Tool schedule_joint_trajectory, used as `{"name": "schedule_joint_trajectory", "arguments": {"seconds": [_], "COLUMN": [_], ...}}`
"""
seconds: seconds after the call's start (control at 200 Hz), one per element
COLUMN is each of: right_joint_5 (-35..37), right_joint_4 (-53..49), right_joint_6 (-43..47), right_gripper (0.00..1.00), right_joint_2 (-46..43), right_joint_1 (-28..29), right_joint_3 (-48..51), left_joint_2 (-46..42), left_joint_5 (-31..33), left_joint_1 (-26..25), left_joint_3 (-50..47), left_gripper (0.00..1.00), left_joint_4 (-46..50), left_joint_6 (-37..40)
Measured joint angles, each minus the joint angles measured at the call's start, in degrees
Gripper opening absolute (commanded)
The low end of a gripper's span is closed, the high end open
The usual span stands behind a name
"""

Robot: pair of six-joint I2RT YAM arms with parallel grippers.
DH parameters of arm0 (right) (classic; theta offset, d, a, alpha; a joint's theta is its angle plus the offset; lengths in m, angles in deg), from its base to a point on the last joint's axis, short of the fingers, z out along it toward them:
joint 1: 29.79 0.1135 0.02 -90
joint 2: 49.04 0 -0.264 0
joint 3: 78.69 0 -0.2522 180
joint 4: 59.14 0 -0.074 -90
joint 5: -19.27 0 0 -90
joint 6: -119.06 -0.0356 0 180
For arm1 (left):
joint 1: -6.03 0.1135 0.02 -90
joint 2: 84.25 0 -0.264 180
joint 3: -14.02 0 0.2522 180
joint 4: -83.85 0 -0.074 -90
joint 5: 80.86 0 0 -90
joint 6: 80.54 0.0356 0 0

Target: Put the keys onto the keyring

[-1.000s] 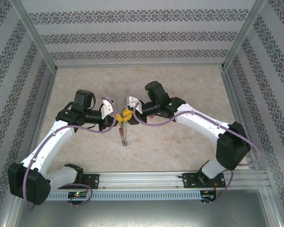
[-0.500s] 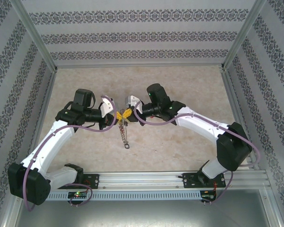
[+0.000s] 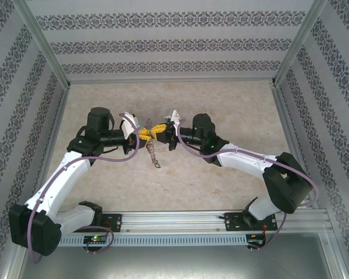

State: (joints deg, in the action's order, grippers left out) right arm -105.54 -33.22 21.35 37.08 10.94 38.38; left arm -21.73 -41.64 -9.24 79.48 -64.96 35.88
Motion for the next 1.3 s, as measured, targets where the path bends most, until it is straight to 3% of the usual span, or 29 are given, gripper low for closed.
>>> {"name": "schedule_joint_trajectory", "arguments": {"seconds": [0.27,0.63,0.764,1.099,1.159,1.299], "right_joint_5": [5.95,6.97,5.6,9.79,11.3,15.45], "right_joint_4": [9.53,13.64,10.36,-1.6,-3.3,-4.22], "right_joint_6": [-5.6,-6.03,-2.84,1.7,1.64,0.11], "right_gripper": [0.0,0.0,0.0,0.0,0.0,0.0], "right_joint_2": [-0.02,0.17,0.09,-1.33,-1.31,0.79], "right_joint_1": [1.53,1.55,1.09,1.05,1.22,3.87], "right_joint_3": [0.92,0.92,0.92,2.78,3.3,3.34], "left_joint_2": [-1.03,-2.95,-5.31,-7.52,-7.52,-8.2], "left_joint_5": [-1.49,0.07,1.68,4.07,6.16,14.69], "left_joint_1": [0.0,-0.04,0.33,2.56,2.82,4.61], "left_joint_3": [-1.51,-2.73,-3.04,-8.0,-8.92,-10.21], "left_gripper": [0.23,0.35,0.45,0.49,0.5,0.62], "left_joint_4": [-3.78,-2.95,-2.45,-4.55,-5.27,-6.25], "left_joint_6": [-2.75,-3.5,-3.34,-8.79,-10.78,-15.96]}}
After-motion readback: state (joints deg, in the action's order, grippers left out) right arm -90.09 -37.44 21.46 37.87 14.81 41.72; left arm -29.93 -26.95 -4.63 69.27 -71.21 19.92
